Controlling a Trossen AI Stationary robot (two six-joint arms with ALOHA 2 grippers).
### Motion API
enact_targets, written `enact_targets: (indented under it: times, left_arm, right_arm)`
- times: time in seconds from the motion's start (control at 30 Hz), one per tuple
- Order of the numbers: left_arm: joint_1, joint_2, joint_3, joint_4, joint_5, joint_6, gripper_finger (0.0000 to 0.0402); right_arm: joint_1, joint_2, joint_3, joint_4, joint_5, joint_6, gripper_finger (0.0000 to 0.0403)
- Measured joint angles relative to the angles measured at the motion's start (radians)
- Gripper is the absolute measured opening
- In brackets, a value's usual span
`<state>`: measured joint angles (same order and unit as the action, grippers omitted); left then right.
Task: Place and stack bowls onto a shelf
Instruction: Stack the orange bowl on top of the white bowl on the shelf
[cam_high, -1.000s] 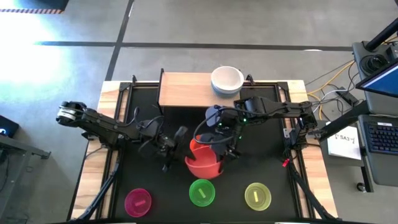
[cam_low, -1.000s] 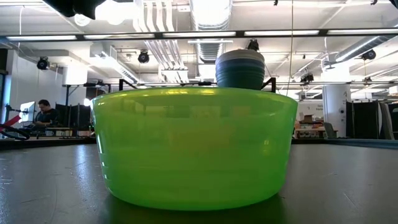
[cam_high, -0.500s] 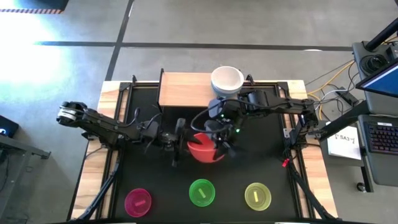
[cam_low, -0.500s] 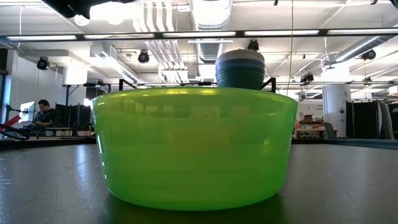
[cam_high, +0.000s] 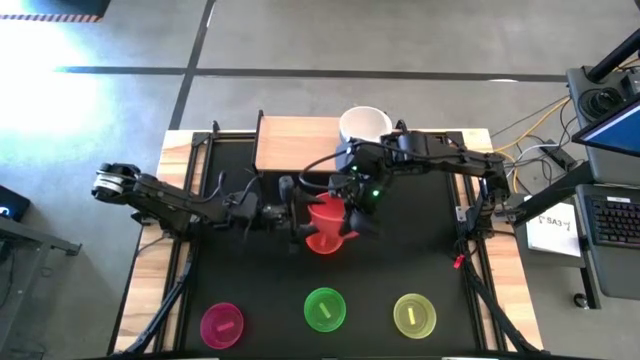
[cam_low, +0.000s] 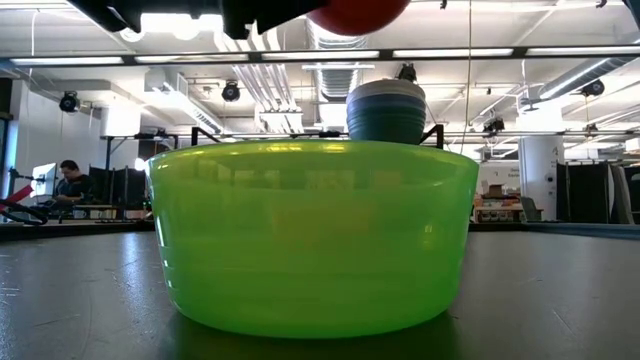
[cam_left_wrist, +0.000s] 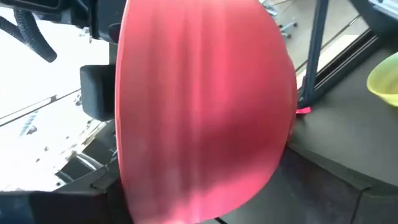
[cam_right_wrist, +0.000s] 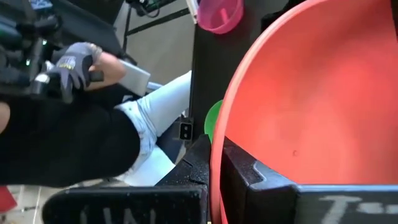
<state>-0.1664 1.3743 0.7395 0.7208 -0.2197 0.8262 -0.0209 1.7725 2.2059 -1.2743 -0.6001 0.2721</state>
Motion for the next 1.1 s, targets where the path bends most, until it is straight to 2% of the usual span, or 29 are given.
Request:
enact_targets:
  times: [0.23,0.43,0.67,0.93,1.0,1.1]
  left_arm:
    - [0.030,0.000,0.000,0.000,-0.042,-0.010,0.0323]
    - [0.067,0.000,0.000,-0.010,-0.066,-0.012,0.0332]
    - [0.099,0.000,0.001,-0.034,-0.213,0.027,0.0339]
    - [0.133,0.000,0.005,-0.038,-0.254,0.052,0.0347]
    - [0.136,-0.006,0.010,-0.006,-0.313,0.067,0.0347]
    - [0.136,-0.011,0.014,0.009,-0.402,0.062,0.0347]
  right_arm:
    - [-0.007,-0.002,0.000,-0.004,0.024,0.020,0.0009]
    - [-0.016,-0.002,0.000,-0.010,0.127,0.064,0.0009]
    - [-0.030,0.000,-0.002,-0.006,0.262,0.186,0.0009]
    - [-0.051,0.000,-0.001,-0.010,0.323,0.274,0.0009]
    - [-0.056,-0.003,-0.006,-0.100,0.347,0.317,0.0008]
    - [-0.064,-0.006,-0.006,-0.089,0.408,0.323,0.0008]
